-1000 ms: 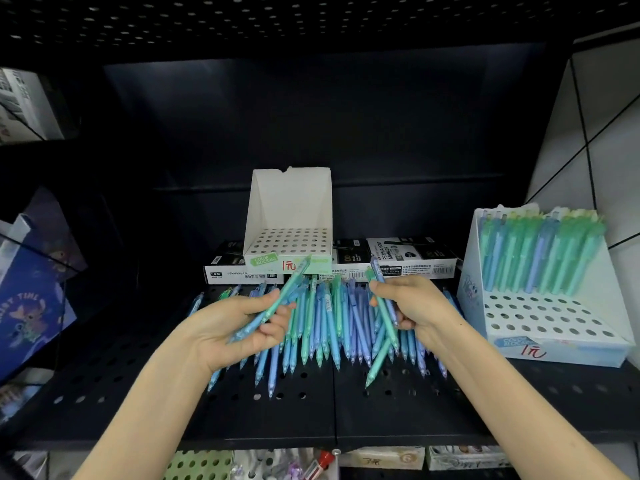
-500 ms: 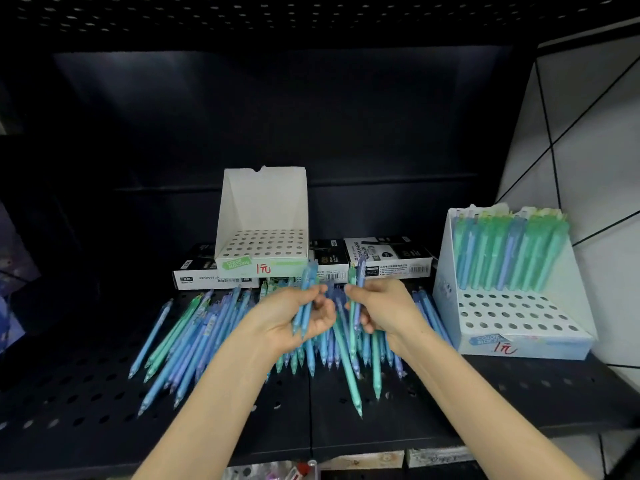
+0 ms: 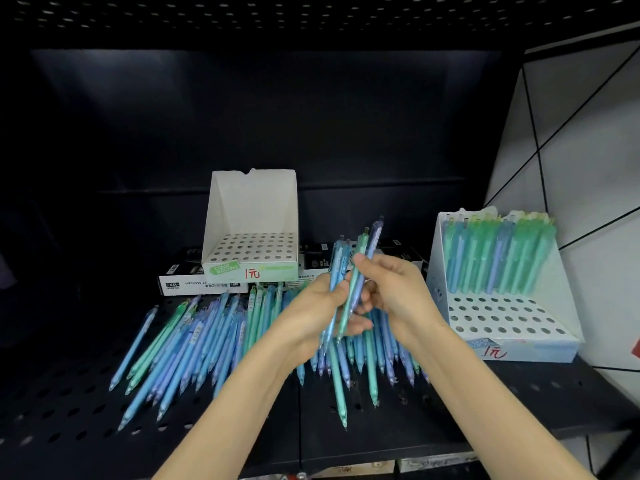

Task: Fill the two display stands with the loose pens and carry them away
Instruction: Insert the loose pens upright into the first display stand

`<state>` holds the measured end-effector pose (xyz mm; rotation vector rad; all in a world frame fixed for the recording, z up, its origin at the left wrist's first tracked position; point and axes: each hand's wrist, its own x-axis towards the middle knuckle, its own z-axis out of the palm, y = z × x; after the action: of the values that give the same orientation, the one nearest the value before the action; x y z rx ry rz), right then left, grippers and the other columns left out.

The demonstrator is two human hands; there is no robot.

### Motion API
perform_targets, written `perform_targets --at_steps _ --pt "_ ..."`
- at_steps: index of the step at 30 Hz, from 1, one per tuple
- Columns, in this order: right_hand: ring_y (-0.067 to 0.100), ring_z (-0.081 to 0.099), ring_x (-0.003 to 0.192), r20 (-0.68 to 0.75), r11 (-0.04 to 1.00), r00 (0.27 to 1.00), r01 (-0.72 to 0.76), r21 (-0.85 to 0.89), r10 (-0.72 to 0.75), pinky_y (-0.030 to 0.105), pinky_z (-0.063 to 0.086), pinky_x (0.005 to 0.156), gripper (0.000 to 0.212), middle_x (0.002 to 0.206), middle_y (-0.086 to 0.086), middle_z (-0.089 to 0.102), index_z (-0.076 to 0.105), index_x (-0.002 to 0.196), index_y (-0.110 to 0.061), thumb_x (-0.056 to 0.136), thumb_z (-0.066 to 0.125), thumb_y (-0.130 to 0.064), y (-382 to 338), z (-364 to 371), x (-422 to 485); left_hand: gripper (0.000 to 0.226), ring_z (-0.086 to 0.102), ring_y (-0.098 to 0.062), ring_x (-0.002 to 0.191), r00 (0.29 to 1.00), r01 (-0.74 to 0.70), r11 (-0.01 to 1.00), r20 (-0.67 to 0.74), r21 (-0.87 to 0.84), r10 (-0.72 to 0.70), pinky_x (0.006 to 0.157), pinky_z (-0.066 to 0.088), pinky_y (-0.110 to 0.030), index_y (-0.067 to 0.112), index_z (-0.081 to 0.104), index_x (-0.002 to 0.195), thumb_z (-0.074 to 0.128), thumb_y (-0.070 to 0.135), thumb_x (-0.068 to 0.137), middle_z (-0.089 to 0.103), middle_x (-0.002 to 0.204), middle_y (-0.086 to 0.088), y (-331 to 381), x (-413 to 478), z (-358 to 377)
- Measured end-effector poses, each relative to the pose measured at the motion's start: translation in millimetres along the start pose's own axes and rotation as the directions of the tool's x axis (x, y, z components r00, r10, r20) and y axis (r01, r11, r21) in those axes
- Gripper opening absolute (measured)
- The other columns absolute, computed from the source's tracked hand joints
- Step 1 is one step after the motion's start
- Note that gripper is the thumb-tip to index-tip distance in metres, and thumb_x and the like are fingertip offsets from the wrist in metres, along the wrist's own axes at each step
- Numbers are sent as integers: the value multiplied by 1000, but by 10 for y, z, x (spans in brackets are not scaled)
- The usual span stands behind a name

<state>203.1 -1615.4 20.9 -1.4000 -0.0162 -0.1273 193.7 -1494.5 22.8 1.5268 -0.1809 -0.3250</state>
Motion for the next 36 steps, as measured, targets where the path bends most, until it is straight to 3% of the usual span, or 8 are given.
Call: perform_targets --at_steps 3,9,13,16,19,24,29,36 --pt "12 46 40 -73 995 995 68 -74 -73 21 43 42 24 49 4 53 62 77 -3 91 59 -22 -76 -85 -33 20 49 -10 50 999 -22 998 39 50 20 45 39 -19 8 54 106 37 20 101 53 68 -3 2 32 46" --pt "14 54 47 -251 972 941 203 -119 -227 25 51 53 23 53 4 59 67 85 -11 95 51 -24 -326 -405 -174 19 41 -8 50 996 -60 998 67 4 60 43 31 -18 11 50 116 40 15 100 48 66 0 0 136 131" --pt "14 58 47 -316 876 847 302 -376 -428 35 55 62 21 61 7 61 61 90 -3 96 49 -19 -521 -810 -238 15 42 -8 51 991 -98 995 84 -23 100 43 31 -18 12 51 110 40 14 100 48 66 -1 31 202 207" --pt "19 62 56 -302 771 804 277 -573 -513 41 56 64 4 79 16 65 47 100 -11 96 46 -10 -529 -1050 -203 14 42 -9 51 989 -113 991 92 -68 119 43 31 -18 10 51 107 39 14 100 48 67 -3 53 237 296" --pt "28 64 68 -246 676 827 203 -709 -505 48 55 66 15 83 13 66 39 103 -17 94 49 -9 -439 -1163 -129 14 43 -10 51 987 -121 987 95 -110 132 42 31 -18 9 51 106 40 14 100 49 66 -2 48 270 395" --pt "19 59 62 -170 593 875 154 -790 -453 36 49 54 20 71 5 62 45 113 -10 93 49 -9 -295 -1203 5 13 44 -11 53 980 -161 981 103 -111 173 43 33 -19 11 52 103 40 15 99 50 66 -1 -11 297 482" --pt "24 63 69 -97 530 905 153 -834 -414 32 49 59 8 73 8 66 48 91 -17 92 52 -11 -279 -1215 48 14 44 -12 54 980 -170 978 88 -117 181 44 34 -19 10 52 103 40 15 99 51 67 -2 -40 309 466" --pt "7 52 69 -49 391 928 107 -914 -368 21 37 66 6 75 -8 56 62 86 -15 89 60 -20 -310 -1128 77 16 44 -12 55 978 -179 978 90 -103 189 45 34 -20 8 51 107 39 15 99 50 68 -2 -43 310 472"
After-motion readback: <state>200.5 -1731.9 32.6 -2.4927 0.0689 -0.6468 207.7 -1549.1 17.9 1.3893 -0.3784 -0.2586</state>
